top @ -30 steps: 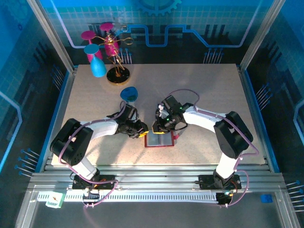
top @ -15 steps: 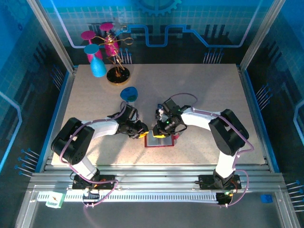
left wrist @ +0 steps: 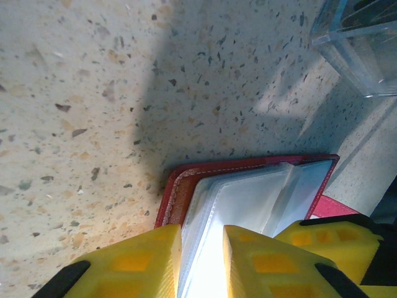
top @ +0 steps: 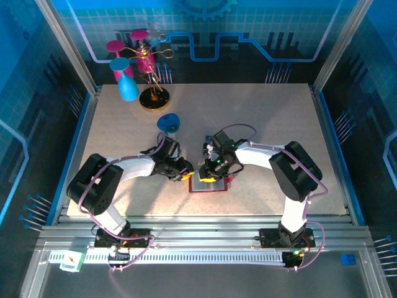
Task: Take the credit cards out of the card holder
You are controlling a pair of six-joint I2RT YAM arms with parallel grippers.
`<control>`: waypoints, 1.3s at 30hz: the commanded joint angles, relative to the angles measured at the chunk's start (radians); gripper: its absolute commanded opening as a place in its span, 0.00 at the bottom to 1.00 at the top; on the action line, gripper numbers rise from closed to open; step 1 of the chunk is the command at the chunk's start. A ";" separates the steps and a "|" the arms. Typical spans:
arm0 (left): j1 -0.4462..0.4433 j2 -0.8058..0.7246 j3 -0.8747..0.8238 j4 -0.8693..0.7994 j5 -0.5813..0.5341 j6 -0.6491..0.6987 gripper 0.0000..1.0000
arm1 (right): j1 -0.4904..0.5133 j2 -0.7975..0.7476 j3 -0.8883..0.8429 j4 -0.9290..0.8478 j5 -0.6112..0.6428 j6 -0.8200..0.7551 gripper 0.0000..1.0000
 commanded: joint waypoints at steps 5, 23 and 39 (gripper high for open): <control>-0.008 0.011 -0.007 -0.015 -0.005 -0.011 0.25 | 0.002 0.022 -0.013 -0.027 -0.001 -0.011 0.27; -0.008 0.016 0.004 -0.039 -0.007 -0.002 0.25 | -0.037 0.005 -0.044 -0.045 0.014 -0.039 0.29; -0.009 -0.032 0.016 -0.057 -0.009 -0.001 0.25 | -0.058 -0.057 -0.074 -0.019 -0.013 -0.023 0.30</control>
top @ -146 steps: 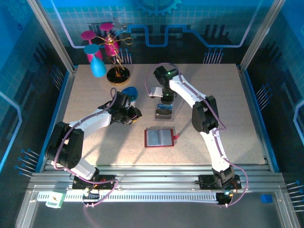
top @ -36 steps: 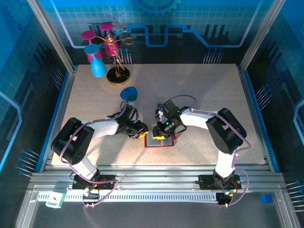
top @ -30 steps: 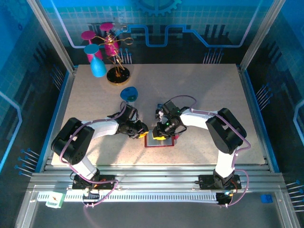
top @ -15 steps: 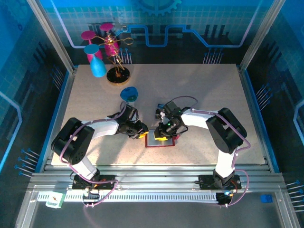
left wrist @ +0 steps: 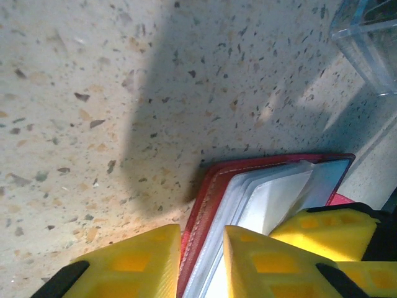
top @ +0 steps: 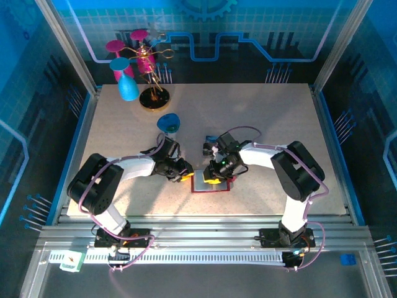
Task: Take the credit cards out of the card holder
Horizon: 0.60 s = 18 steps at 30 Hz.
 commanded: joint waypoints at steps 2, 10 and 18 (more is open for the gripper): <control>-0.009 -0.058 0.011 -0.034 -0.015 -0.005 0.25 | -0.013 -0.049 -0.013 -0.012 -0.010 0.014 0.30; -0.014 -0.093 -0.038 -0.006 0.004 -0.036 0.13 | -0.008 -0.049 -0.003 0.007 -0.026 0.037 0.30; -0.034 -0.047 -0.065 0.066 0.047 -0.062 0.00 | -0.007 -0.024 0.018 0.009 -0.020 0.037 0.30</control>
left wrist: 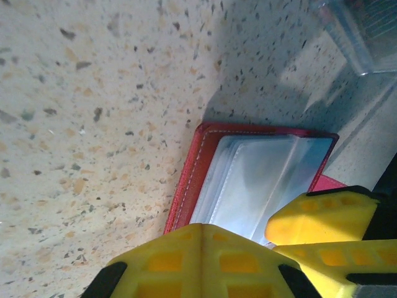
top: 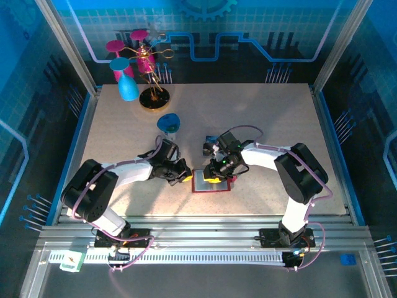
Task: Take the credit cards out of the card holder
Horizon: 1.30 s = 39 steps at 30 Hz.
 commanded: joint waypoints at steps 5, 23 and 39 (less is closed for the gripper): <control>-0.016 0.060 -0.020 0.066 0.062 -0.024 0.00 | -0.006 0.024 0.035 0.015 -0.021 0.015 0.31; -0.014 0.101 0.015 -0.086 0.035 0.044 0.00 | -0.001 0.076 0.054 -0.003 -0.015 -0.007 0.32; 0.000 0.106 0.016 -0.130 0.011 0.078 0.00 | -0.030 0.033 -0.025 0.043 -0.015 0.004 0.32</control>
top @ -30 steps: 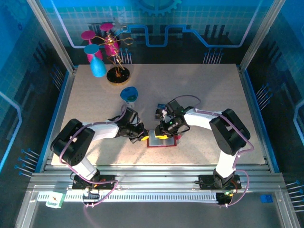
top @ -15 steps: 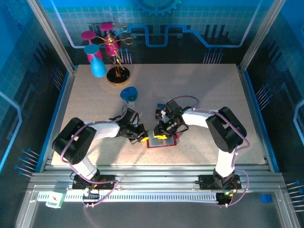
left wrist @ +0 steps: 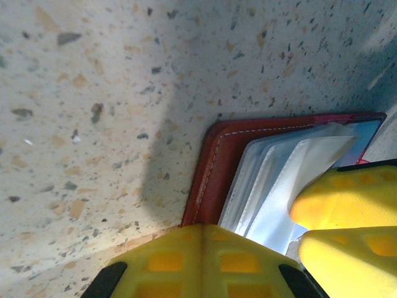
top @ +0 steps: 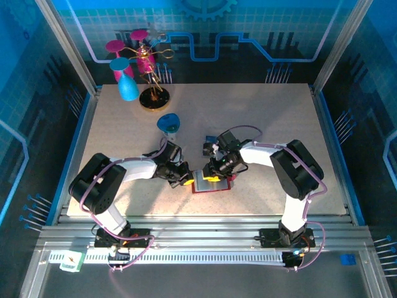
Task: Take the credit cards out of the card holder
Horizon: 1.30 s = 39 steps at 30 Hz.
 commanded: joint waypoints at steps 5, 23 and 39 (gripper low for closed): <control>0.016 0.017 -0.003 -0.119 -0.028 0.032 0.00 | -0.012 -0.027 -0.078 0.079 -0.017 0.051 0.32; 0.094 -0.045 0.058 -0.097 0.017 0.053 0.07 | -0.011 -0.044 -0.327 0.532 -0.081 0.304 0.32; 0.039 -0.015 0.017 0.117 0.119 -0.081 0.28 | -0.013 -0.026 -0.367 0.628 -0.102 0.346 0.32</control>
